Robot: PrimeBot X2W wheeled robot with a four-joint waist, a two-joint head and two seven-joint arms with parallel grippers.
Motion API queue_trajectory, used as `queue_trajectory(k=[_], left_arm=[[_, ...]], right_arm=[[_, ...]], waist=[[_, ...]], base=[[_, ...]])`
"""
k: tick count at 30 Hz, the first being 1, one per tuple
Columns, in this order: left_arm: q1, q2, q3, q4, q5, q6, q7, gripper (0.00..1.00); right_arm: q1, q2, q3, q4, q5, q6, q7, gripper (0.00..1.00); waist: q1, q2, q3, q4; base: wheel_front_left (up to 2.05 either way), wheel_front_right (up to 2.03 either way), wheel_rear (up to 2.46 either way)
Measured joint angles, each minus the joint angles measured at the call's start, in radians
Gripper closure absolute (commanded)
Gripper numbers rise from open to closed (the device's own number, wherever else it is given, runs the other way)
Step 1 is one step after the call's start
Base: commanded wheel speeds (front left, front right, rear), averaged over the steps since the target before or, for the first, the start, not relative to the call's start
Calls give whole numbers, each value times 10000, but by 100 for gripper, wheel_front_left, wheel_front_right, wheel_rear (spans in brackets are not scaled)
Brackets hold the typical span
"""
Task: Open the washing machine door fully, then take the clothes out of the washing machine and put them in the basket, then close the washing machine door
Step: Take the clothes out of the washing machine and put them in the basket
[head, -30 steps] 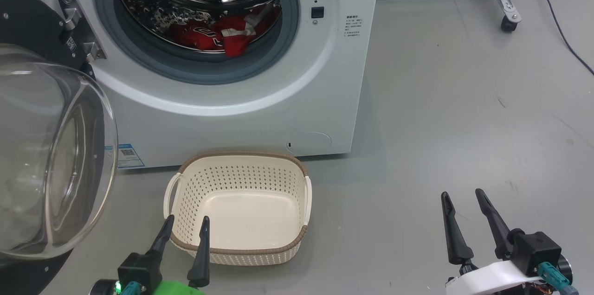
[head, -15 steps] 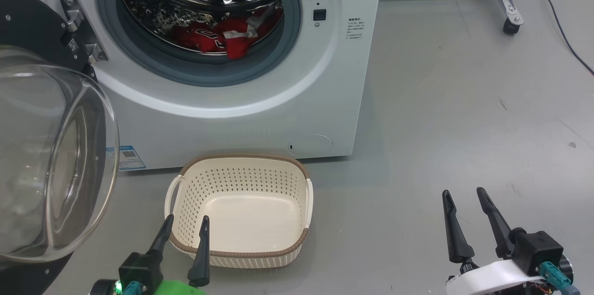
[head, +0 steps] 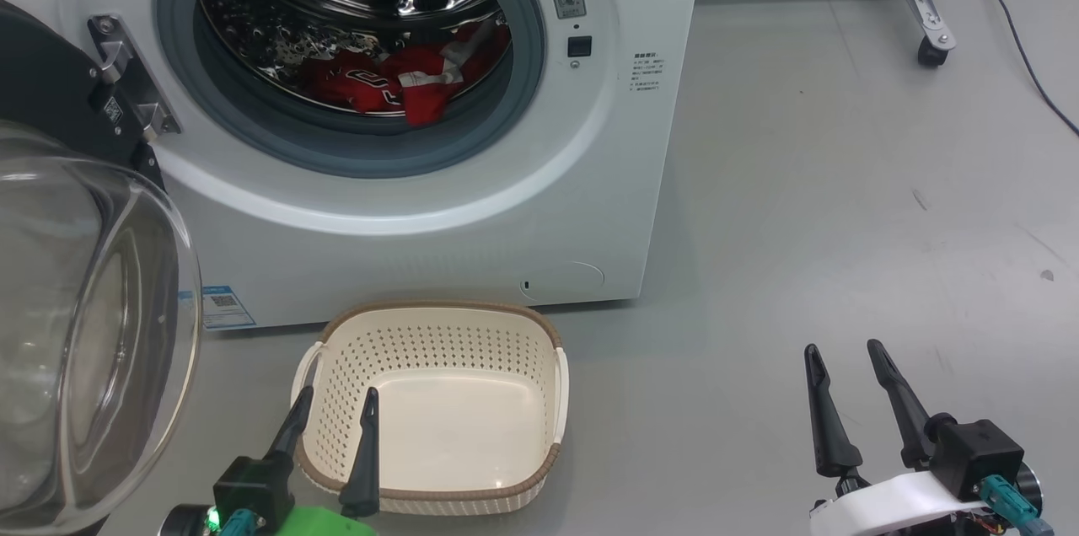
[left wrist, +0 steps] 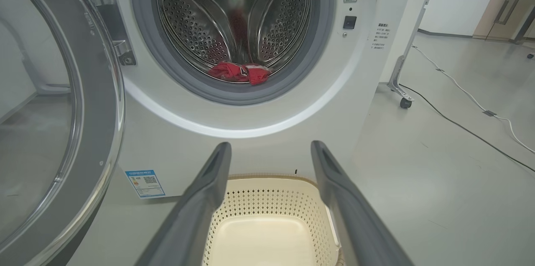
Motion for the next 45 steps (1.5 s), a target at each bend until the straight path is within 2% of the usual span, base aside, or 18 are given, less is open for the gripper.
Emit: queue_trajectory(k=[21, 45], left_arm=[[-52, 4, 90, -146, 86, 96, -2, 0], [-53, 4, -25, -117, 56, 94, -2, 0]], right_arm=[[-6, 0, -10, 13, 0, 4, 0, 0], [-7, 0, 23, 35, 0, 10, 0, 0]], waist=[[0, 0, 131, 47], [0, 0, 80, 125]], base=[[86, -86, 0], [12, -12, 0]])
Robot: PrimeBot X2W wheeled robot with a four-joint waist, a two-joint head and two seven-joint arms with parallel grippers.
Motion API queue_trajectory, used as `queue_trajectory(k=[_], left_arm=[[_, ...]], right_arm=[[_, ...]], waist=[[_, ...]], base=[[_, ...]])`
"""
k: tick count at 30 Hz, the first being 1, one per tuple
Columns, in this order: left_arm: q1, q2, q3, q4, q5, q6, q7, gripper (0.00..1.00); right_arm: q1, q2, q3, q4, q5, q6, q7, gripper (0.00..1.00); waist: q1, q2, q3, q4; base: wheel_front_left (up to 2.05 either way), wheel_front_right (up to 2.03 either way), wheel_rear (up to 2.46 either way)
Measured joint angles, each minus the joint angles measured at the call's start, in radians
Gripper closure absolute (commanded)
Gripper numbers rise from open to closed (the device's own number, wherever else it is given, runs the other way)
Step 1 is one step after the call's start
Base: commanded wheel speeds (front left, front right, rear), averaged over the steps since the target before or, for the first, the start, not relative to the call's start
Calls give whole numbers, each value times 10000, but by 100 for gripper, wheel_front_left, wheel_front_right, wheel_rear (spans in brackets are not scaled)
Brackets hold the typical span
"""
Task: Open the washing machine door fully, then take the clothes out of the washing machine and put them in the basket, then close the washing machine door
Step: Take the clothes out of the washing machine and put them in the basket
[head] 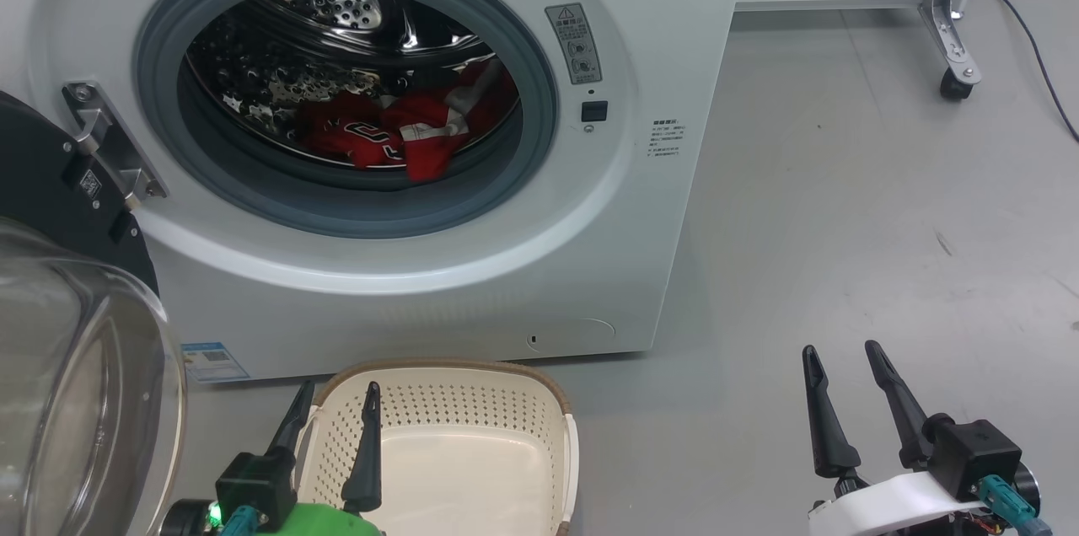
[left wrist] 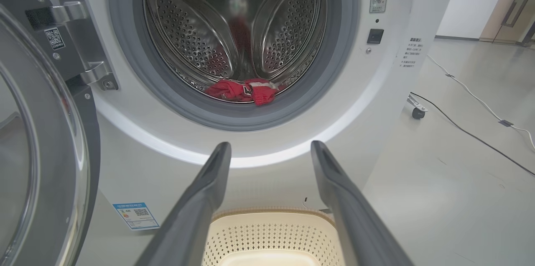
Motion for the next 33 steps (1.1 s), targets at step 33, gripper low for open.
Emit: queue_trajectory(k=[33], left_arm=[[-2298, -4, -1014, 635, -625, -270, 550, 0]], right_arm=[[-1078, -4, -2, -702, -355, 211, 0, 0]], waist=[[1, 0, 2293, -73]], base=[[0, 0, 0]])
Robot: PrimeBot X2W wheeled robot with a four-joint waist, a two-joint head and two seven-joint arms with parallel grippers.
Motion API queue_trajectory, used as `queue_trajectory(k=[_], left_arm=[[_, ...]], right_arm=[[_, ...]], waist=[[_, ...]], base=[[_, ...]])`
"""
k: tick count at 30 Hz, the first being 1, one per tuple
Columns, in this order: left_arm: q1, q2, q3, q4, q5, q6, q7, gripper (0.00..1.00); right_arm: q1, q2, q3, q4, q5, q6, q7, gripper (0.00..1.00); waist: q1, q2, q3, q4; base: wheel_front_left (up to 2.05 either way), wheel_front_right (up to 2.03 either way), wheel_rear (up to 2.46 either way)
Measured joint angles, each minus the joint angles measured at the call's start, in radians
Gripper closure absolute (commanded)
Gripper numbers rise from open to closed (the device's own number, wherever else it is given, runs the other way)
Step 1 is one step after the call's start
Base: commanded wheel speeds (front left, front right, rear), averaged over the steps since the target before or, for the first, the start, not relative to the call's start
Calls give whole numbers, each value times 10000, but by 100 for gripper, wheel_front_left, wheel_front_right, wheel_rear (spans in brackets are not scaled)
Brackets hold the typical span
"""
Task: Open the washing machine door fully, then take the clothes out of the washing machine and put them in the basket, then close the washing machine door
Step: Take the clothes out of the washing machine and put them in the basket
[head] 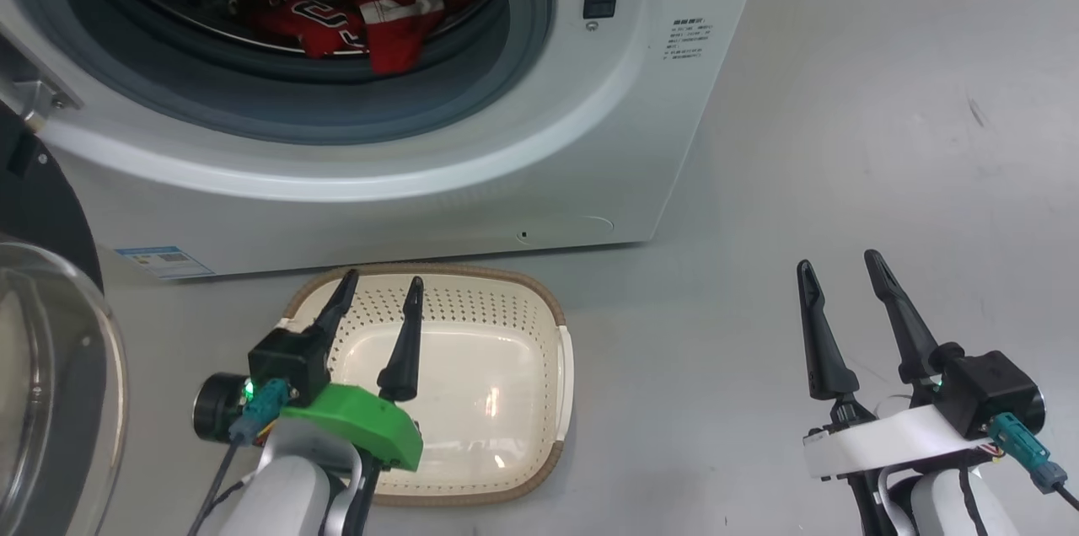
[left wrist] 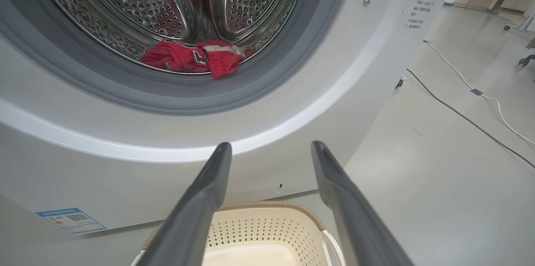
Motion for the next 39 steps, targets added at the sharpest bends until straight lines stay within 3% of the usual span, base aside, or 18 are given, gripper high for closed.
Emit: queue_trajectory(k=[11, 25, 39], left_arm=[[-1918, 79, 276, 932, -732, -353, 1858, 0], [-5056, 1421, 1208, 1137, -1177, -782, 3917, 0], [-7516, 2594, 1758, 1331, -1191, -803, 5354, 0]], right_arm=[[-825, -12, 337, -173, 159, 102, 0, 0], [-1919, -35, 725, -171, 894, 142, 0, 0], [-2512, -42, 1292, -36, 1632, 128, 0, 0]], waist=[[0, 0, 1327, -439], [0, 0, 2877, -1378], [1, 0, 3661, -2384]], base=[[0, 0, 0], [0, 0, 0], [0, 0, 0]])
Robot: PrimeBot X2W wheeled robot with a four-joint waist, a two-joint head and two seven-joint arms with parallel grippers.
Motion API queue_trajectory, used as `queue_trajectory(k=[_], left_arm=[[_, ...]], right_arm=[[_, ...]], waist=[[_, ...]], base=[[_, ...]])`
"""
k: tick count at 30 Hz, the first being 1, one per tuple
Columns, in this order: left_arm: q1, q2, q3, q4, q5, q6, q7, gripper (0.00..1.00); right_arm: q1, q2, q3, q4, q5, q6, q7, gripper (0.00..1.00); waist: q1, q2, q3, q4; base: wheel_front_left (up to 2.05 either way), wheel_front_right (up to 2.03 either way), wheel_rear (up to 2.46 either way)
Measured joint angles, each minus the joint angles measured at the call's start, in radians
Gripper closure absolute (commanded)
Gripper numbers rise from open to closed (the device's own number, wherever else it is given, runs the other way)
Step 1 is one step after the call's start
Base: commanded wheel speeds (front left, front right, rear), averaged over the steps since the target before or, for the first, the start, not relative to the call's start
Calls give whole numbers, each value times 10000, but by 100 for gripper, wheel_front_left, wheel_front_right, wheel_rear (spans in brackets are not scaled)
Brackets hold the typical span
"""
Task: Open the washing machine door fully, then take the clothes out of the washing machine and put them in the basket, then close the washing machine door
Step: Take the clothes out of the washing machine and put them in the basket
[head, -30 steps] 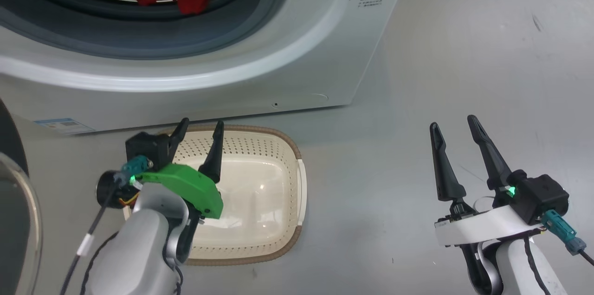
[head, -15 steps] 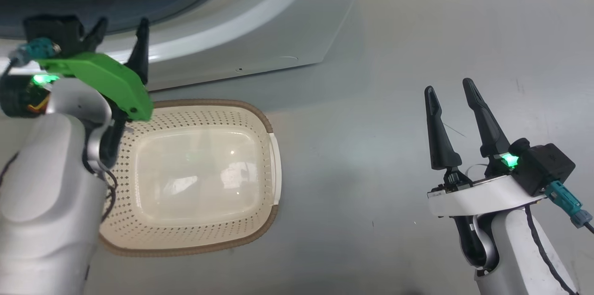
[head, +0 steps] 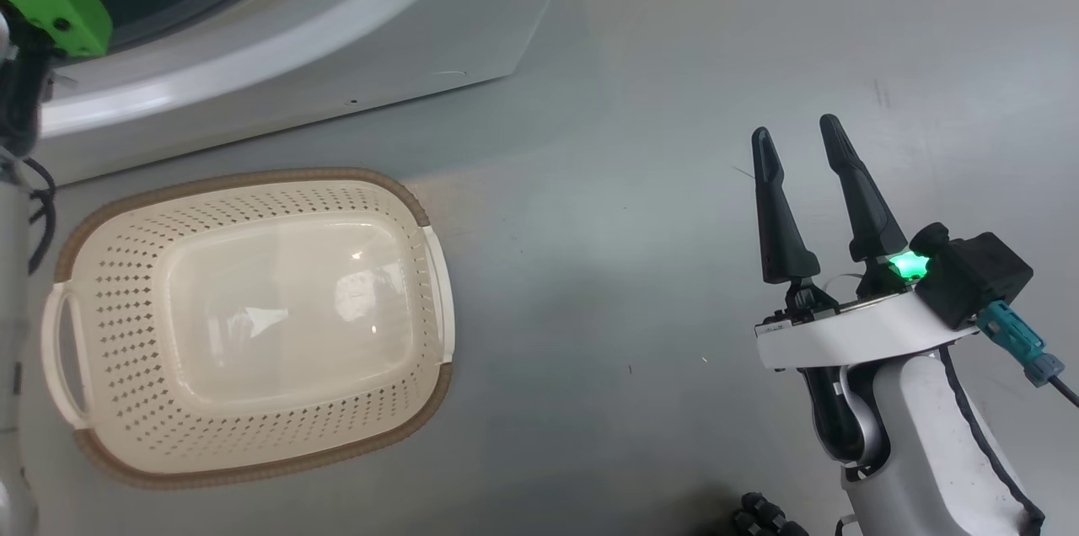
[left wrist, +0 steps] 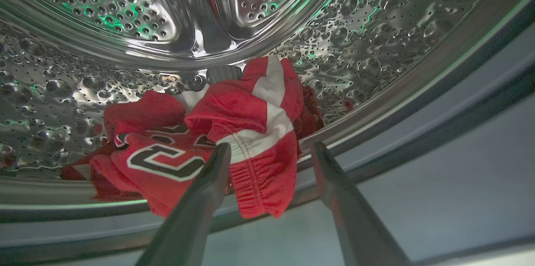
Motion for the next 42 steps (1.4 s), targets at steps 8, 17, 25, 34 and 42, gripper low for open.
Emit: queue_trajectory(k=[8, 17, 25, 34, 42], left_arm=[[-717, 257, 186, 339, 0, 15, 416, 0], [-988, 510, 180, 1110, 58, 77, 989, 0], [-1063, 660, 180, 1580, 75, 196, 1530, 0], [-1240, 681, 234, 1856, -84, 247, 1812, 45], [-1313, 617, 251, 1894, -194, 134, 1877, 100]], right_arm=[[-293, 4, 209, 82, 376, -15, 0, 0], [-422, 4, 232, 217, 491, -100, -2, 0], [-554, 6, 194, 267, 575, -102, 0, 0], [-653, 6, 194, 268, 610, -104, -2, 0], [-738, 6, 174, 297, 750, -104, -2, 0]], waist=[[-1, 0, 317, -437], [-1, 0, 609, -798], [-1, 0, 642, -842], [-1, 0, 695, -842], [-1, 0, 733, -856]], base=[[0, 0, 0], [0, 0, 0], [0, 0, 0], [0, 0, 0], [0, 0, 0]])
